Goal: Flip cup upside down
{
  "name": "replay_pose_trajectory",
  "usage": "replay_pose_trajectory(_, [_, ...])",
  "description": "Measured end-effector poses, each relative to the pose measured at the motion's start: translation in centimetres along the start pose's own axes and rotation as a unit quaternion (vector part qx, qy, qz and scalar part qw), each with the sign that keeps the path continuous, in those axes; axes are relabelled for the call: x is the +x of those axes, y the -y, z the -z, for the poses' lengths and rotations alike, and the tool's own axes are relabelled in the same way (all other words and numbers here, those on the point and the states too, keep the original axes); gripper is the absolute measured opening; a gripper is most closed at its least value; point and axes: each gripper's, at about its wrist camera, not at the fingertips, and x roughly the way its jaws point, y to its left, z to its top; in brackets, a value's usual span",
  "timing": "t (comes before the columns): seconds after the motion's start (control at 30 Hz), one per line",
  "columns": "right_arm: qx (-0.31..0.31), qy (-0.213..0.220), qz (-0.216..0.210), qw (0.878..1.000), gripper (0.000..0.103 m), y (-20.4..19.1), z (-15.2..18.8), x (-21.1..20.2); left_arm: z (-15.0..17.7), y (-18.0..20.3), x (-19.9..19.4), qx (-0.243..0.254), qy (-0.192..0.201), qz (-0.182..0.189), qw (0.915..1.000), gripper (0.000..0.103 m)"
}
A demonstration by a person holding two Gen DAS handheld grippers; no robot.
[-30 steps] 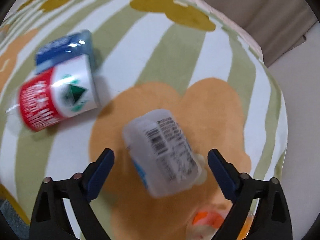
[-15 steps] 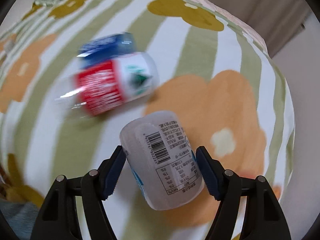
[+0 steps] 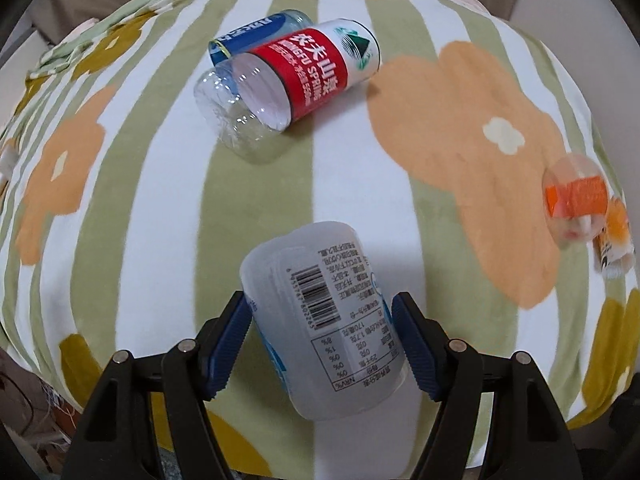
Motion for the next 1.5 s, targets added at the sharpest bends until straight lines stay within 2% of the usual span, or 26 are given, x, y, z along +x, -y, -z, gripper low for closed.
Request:
replay_pose_trajectory(0.17, [0.010, -0.012, -0.002, 1.000, 0.073, 0.0, 0.5, 0.8, 0.1, 0.8, 0.0, 0.003, -0.004, 0.007, 1.0000, 0.103])
replay_pose_trajectory(0.23, [0.013, -0.006, -0.007, 1.000, 0.088, 0.3, 0.7, 0.8, 0.2, 1.1, 0.2, 0.004, -0.007, 0.008, 0.9999, 0.103])
replay_pose_trajectory(0.3, [0.019, 0.011, -0.017, 1.000, 0.097, 0.9, 1.0, 0.3, 0.2, 1.2, 0.2, 0.001, -0.011, 0.010, 0.9999, 0.103])
replay_pose_trajectory(0.43, [0.040, 0.060, -0.047, 0.996, 0.097, 2.9, 1.9, -3.4, 0.0, 1.8, 1.0, -0.004, -0.030, 0.013, 0.9995, 0.103])
replay_pose_trajectory(0.53, [0.043, 0.127, -0.053, 0.990, 0.097, 4.5, 3.6, -8.7, -0.5, 2.8, 3.3, -0.016, -0.088, 0.042, 0.9951, 0.103])
replay_pose_trajectory(0.6, [0.025, 0.171, -0.025, 0.985, 0.097, 5.0, 5.1, -12.6, -0.3, 3.5, 6.5, -0.047, -0.147, 0.070, 0.9856, 0.103])
replay_pose_trajectory(0.63, [0.027, 0.191, -0.005, 0.981, 0.097, 5.3, 5.8, -14.4, 0.1, 3.7, 7.7, -0.056, -0.167, 0.071, 0.9818, 0.103])
replay_pose_trajectory(0.7, [0.043, 0.226, 0.028, 0.973, 0.097, 6.0, 7.3, -17.4, 1.9, 4.7, 11.5, -0.072, -0.229, 0.072, 0.9682, 0.103])
replay_pose_trajectory(0.73, [0.054, 0.258, 0.040, 0.964, 0.097, 6.5, 8.4, -19.1, 3.1, 5.2, 13.2, -0.076, -0.256, 0.069, 0.9613, 0.103])
replay_pose_trajectory(0.83, [0.069, 0.303, 0.051, 0.949, 0.097, 6.9, 9.8, -21.9, 6.6, 6.4, 17.6, -0.088, -0.324, 0.046, 0.9410, 0.102])
replay_pose_trajectory(0.93, [0.075, 0.334, 0.032, 0.939, 0.097, 7.3, 10.7, -23.3, 9.3, 7.1, 20.3, -0.099, -0.364, 0.023, 0.9259, 0.095])
replay_pose_trajectory(1.0, [0.072, 0.346, 0.022, 0.935, 0.098, 7.3, 11.0, -23.8, 10.6, 7.6, 21.7, -0.092, -0.382, 0.005, 0.9197, 0.094])
replay_pose_trajectory(1.1, [0.067, 0.365, 0.006, 0.929, 0.098, 6.9, 11.6, -24.5, 11.9, 7.7, 23.5, -0.100, -0.401, -0.015, 0.9103, 0.088])
replay_pose_trajectory(1.2, [0.067, 0.381, -0.001, 0.922, 0.098, 6.8, 12.1, -25.1, 12.2, 7.8, 24.7, -0.107, -0.408, -0.013, 0.9066, 0.087])
replay_pose_trajectory(1.27, [0.070, 0.389, -0.006, 0.918, 0.098, 6.9, 12.3, -25.4, 12.4, 8.4, 25.2, -0.094, -0.413, -0.010, 0.9056, 0.084])
replay_pose_trajectory(1.33, [0.073, 0.394, -0.010, 0.916, 0.098, 7.0, 12.3, -25.6, 12.7, 9.0, 25.7, -0.095, -0.427, 0.007, 0.8992, 0.072])
replay_pose_trajectory(1.37, [0.073, 0.395, -0.011, 0.916, 0.098, 6.9, 12.4, -25.6, 12.7, 9.1, 26.1, -0.098, -0.433, 0.012, 0.8960, 0.071])
replay_pose_trajectory(1.5, [0.072, 0.396, -0.009, 0.915, 0.098, 6.9, 12.4, -25.7, 12.4, 9.9, 26.6, -0.061, -0.442, 0.025, 0.8947, 0.070])
